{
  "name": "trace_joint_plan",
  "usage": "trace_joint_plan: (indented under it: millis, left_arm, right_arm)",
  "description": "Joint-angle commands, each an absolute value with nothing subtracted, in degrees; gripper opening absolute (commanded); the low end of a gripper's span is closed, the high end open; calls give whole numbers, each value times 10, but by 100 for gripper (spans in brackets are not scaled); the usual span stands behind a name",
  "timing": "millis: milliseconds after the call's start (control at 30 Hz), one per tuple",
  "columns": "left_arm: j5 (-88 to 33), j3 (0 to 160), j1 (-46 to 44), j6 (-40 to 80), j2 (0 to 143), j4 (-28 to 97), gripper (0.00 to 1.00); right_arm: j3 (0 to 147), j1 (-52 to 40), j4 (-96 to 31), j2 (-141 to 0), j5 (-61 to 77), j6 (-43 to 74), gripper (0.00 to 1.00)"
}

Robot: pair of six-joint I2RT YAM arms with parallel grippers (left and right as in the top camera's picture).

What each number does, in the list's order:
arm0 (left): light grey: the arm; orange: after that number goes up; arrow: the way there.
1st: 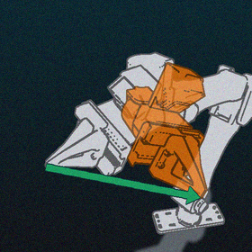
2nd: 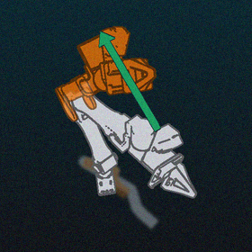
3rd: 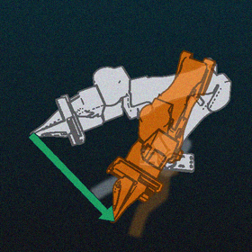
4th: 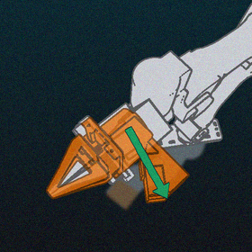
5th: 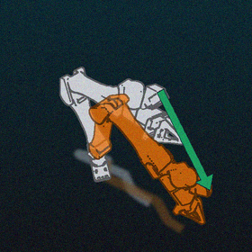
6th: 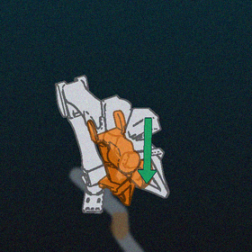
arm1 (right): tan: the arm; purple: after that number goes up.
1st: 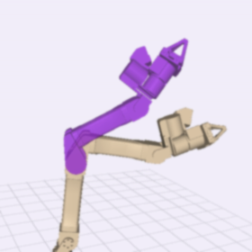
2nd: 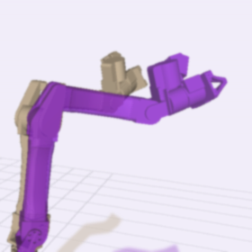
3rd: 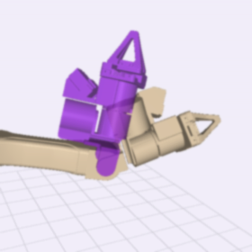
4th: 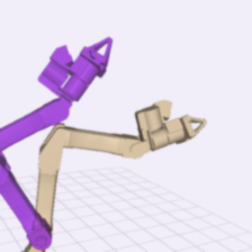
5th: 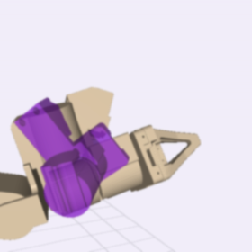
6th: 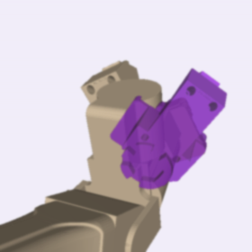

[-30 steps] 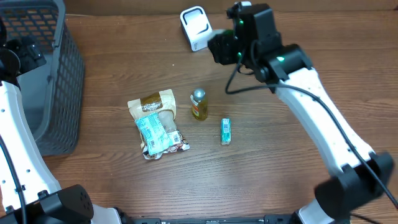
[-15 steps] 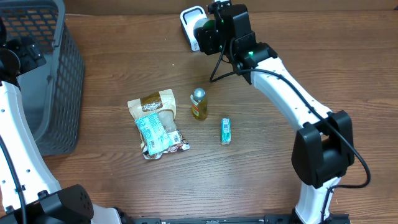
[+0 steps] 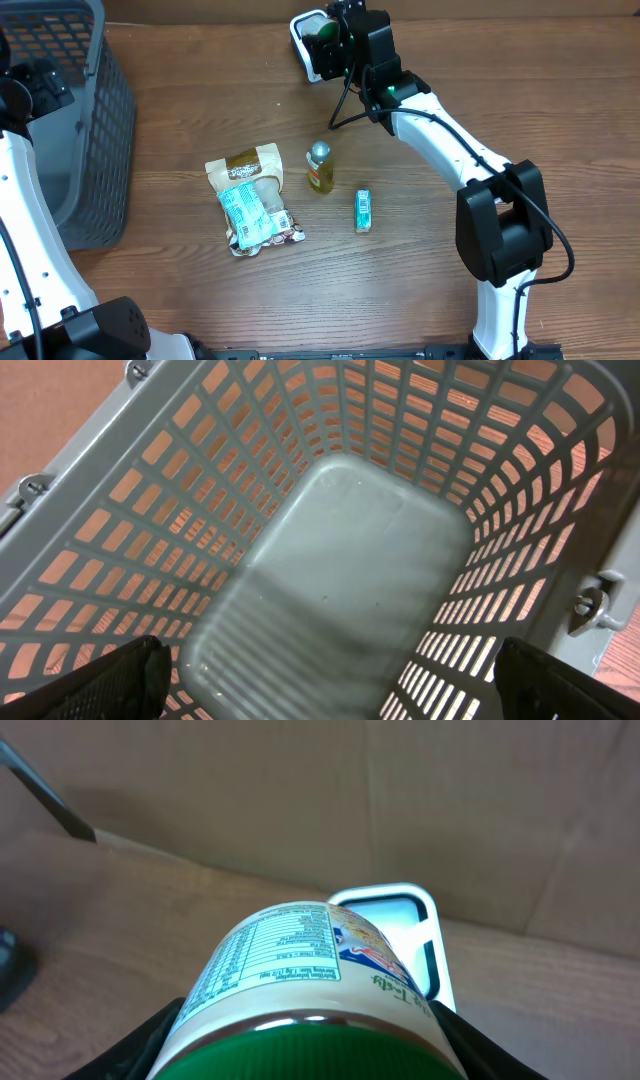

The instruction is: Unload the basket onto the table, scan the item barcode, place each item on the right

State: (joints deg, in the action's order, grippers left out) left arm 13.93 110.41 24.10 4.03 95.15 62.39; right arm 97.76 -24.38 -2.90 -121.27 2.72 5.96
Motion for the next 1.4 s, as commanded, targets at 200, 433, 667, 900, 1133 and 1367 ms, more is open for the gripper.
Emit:
trace_joint_plan:
  millis: [200, 433, 667, 900, 1133, 1367]
  left_arm:
    - [135, 1112, 240, 29, 950, 624, 99]
    - [135, 1112, 240, 29, 950, 624, 100]
    - [135, 1112, 240, 30, 950, 624, 100]
    - [135, 1112, 240, 29, 950, 624, 100]
    - [135, 1112, 240, 29, 950, 624, 100]
    - [135, 1112, 240, 29, 950, 624, 99]
  right_arm:
    - [987, -240, 41, -1242, 25, 57, 16]
    - [987, -238, 105, -1266, 20, 57, 16]
    - [987, -232, 148, -1299, 20, 57, 16]
    - [987, -230, 189, -1319, 11, 60, 16]
    - [987, -229, 234, -1320, -2, 59, 15]
    - [987, -226, 254, -1326, -4, 60, 6]
